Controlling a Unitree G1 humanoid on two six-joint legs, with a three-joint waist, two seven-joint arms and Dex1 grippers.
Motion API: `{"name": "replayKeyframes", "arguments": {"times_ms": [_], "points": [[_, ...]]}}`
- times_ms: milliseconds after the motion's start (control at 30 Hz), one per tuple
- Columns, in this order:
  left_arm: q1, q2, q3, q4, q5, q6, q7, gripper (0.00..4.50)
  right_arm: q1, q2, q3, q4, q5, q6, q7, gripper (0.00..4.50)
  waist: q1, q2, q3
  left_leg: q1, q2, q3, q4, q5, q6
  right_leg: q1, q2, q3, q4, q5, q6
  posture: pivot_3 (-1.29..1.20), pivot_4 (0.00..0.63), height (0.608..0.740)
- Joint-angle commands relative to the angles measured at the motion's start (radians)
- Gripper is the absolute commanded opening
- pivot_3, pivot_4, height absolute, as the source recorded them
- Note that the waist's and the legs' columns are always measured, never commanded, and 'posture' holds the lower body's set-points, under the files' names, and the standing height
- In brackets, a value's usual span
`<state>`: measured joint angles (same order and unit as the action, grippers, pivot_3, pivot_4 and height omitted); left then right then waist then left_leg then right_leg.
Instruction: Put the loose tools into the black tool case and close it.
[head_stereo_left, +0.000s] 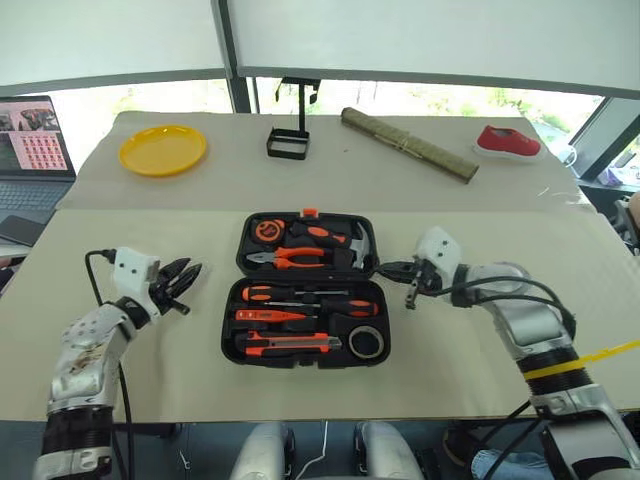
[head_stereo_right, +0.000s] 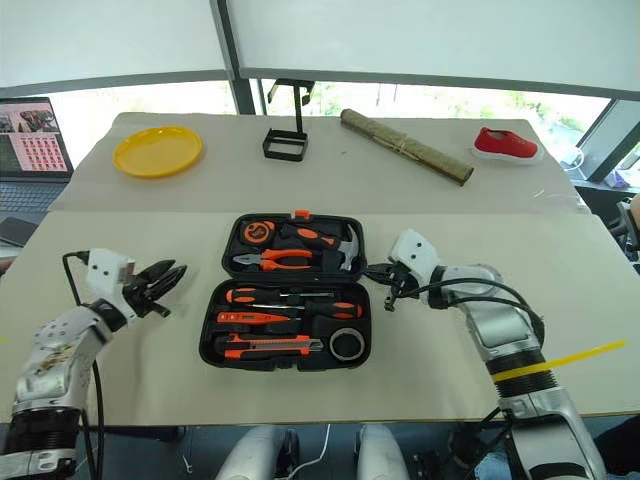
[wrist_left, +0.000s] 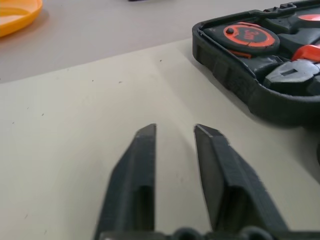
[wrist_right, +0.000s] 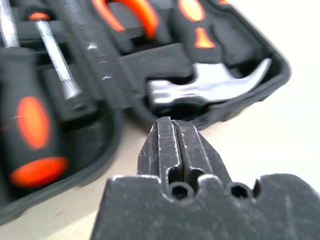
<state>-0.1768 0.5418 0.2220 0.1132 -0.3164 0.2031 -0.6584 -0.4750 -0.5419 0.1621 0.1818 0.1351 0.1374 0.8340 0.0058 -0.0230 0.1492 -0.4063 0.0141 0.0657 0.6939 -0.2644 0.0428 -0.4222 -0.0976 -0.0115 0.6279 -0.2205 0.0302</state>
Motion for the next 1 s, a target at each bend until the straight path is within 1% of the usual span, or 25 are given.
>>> {"name": "replayKeyframes", "arguments": {"times_ms": [33,133,267,333,467,533,633,767,867,1000], "points": [[0.007,0.008,-0.058,-0.065,0.009,0.038,-0.034,0.03,0.002,0.027,-0.002,0.016,-0.022,-0.02,-0.023,0.0,-0.003,0.0,0.0,0.0,0.0,0.0,0.0,0.0,0.0,0.0,0.0,0.0,0.0,0.0,0.0,0.0,0.15,0.74],[0.008,-0.001,-0.084,-0.089,-0.018,0.079,-0.058,0.03,0.006,0.044,0.003,0.003,-0.016,0.019,-0.017,0.0,-0.009,0.0,0.0,0.0,0.001,0.0,0.0,0.0,0.0,0.0,0.001,0.0,0.0,0.0,0.0,0.0,0.15,0.74],[-0.02,-0.029,-0.143,-0.093,0.013,0.076,-0.062,0.03,0.028,0.028,-0.01,-0.011,-0.032,0.058,-0.031,0.0,-0.003,0.0,0.0,0.001,0.0,-0.001,0.0,0.0,0.0,0.002,0.0,0.0,0.0,0.0,0.0,0.0,0.15,0.74],[-0.026,-0.035,-0.152,-0.096,0.015,0.079,-0.06,0.03,0.037,0.017,-0.036,-0.033,-0.019,0.074,-0.037,0.0,0.006,0.0,0.0,0.001,0.0,-0.001,0.001,0.0,0.0,0.002,-0.001,0.0,0.0,0.0,0.0,0.0,0.15,0.74],[-0.024,-0.031,-0.165,-0.109,0.021,0.084,-0.071,0.03,0.084,-0.01,-0.129,-0.141,0.089,0.089,0.003,0.0,0.017,0.0,0.0,0.0,-0.001,-0.001,0.001,0.0,0.001,0.002,-0.002,-0.001,-0.001,0.001,0.001,0.0,0.15,0.74],[-0.018,-0.028,-0.167,-0.112,0.02,0.085,-0.075,0.03,0.111,-0.016,-0.164,-0.163,0.114,0.101,-0.003,0.0,0.015,0.0,0.0,-0.001,-0.001,-0.001,0.001,0.0,0.001,0.001,-0.002,0.0,-0.002,0.001,0.001,0.0,0.15,0.74],[-0.016,-0.024,-0.172,-0.109,0.021,0.084,-0.082,0.03,0.14,-0.038,-0.157,-0.132,0.065,0.111,-0.034,0.0,0.012,0.0,0.0,-0.001,-0.001,-0.001,0.001,0.0,0.001,0.001,-0.001,0.0,-0.002,0.001,0.001,0.0,0.15,0.74],[-0.03,-0.025,-0.179,-0.085,0.026,0.076,-0.09,0.03,0.131,-0.023,-0.128,-0.073,0.021,0.111,-0.075,0.0,0.008,0.0,0.0,-0.001,-0.001,-0.001,0.001,0.0,0.001,0.001,-0.001,0.0,-0.001,0.001,0.001,0.0,0.15,0.74],[-0.048,-0.028,-0.193,-0.065,0.027,0.07,-0.114,0.03,0.115,0.003,-0.095,-0.05,0.016,0.085,-0.047,0.0,0.008,0.0,0.0,-0.001,-0.001,-0.001,0.001,0.0,0.001,0.001,-0.001,0.0,-0.001,0.001,0.001,0.0,0.15,0.74],[-0.051,-0.018,-0.22,-0.079,0.008,0.081,-0.196,0.03,0.119,0.015,-0.076,-0.095,0.04,0.118,-0.003,0.0,0.009,0.0,0.0,-0.001,-0.001,-0.001,0.001,0.0,0.001,0.001,0.0,0.0,-0.001,0.001,0.001,0.0,0.15,0.74]]}}
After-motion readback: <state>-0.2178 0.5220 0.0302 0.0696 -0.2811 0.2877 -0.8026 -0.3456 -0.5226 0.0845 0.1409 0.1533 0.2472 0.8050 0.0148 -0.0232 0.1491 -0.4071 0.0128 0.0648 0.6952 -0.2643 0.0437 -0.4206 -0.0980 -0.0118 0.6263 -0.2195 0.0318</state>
